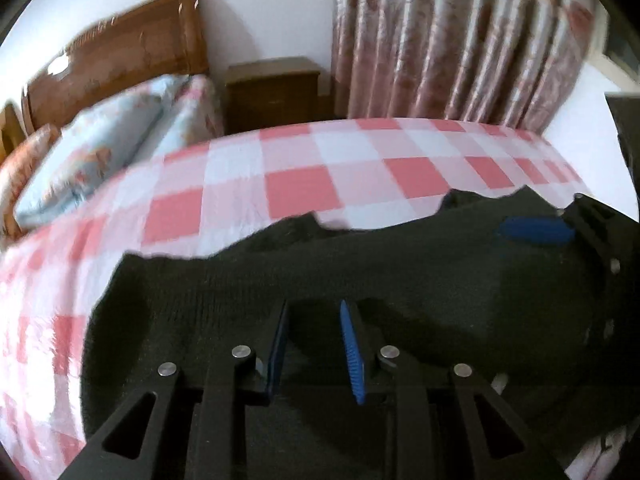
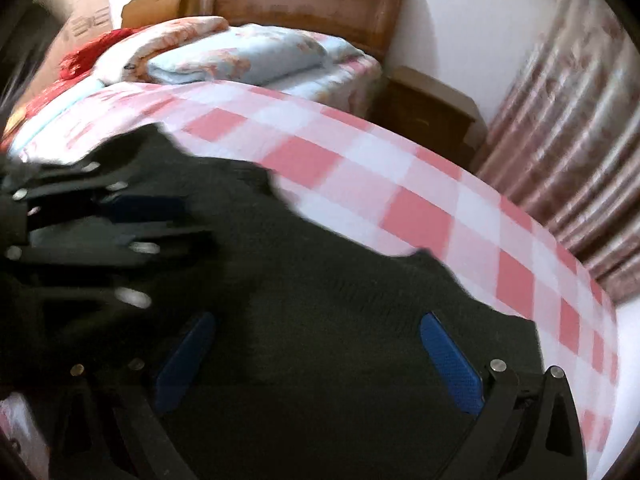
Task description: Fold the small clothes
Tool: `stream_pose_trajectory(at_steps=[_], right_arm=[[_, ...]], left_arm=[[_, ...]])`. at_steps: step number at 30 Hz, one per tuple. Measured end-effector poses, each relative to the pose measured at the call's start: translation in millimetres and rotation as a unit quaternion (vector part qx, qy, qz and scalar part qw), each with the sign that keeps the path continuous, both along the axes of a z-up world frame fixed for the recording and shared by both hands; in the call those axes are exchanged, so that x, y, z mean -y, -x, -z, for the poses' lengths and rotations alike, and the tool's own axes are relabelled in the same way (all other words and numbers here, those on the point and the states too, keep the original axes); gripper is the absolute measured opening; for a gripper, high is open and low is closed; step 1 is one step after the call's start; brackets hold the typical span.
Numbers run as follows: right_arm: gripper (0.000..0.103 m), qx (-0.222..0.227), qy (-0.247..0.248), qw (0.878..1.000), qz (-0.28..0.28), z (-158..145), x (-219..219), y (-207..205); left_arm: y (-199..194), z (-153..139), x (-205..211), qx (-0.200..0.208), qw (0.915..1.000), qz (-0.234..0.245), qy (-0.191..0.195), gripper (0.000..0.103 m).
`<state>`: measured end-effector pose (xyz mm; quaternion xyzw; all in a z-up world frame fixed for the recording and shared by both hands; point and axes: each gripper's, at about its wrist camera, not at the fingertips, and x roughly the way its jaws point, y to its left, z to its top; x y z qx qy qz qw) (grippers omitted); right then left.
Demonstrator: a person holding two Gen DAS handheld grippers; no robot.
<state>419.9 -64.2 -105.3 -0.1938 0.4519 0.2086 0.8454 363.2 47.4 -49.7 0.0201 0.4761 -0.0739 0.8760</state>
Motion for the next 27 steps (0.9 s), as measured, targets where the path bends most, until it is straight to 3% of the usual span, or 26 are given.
stream_pose_trajectory(at_steps=[2, 3, 5, 7, 11, 16, 23, 27], right_arm=[[0.103, -0.001, 0.003, 0.999, 0.044, 4, 28, -13], [0.103, -0.029, -0.041, 0.996, 0.072, 5, 53, -22], [0.103, -0.029, -0.082, 0.992, 0.095, 1, 75, -24], [0.103, -0.019, -0.070, 0.991, 0.116, 3, 79, -25], [0.103, -0.022, -0.068, 0.990, 0.119, 9, 78, -34], [0.103, -0.017, -0.093, 0.986, 0.137, 5, 92, -27], [0.103, -0.012, -0.101, 0.985, 0.137, 3, 94, -26], [0.103, 0.001, -0.156, 0.980, 0.126, -11, 106, -14]], left_arm=[[1, 0, -19, 0.008, 0.9997, -0.023, -0.009, 0.026], [2, 1, -32, 0.010, 0.9992, -0.037, -0.015, 0.026], [6, -1, -55, 0.011, 0.9984, -0.035, 0.043, 0.025], [6, 0, -70, 0.010, 0.9949, -0.043, 0.091, 0.025], [5, 4, -65, 0.011, 0.9961, -0.035, 0.080, 0.025], [-4, 12, -76, 0.010, 0.9892, -0.043, 0.140, 0.025], [-5, 10, -74, 0.010, 0.9898, -0.042, 0.136, 0.025], [0, 5, -70, 0.020, 0.9921, -0.046, 0.115, 0.025]])
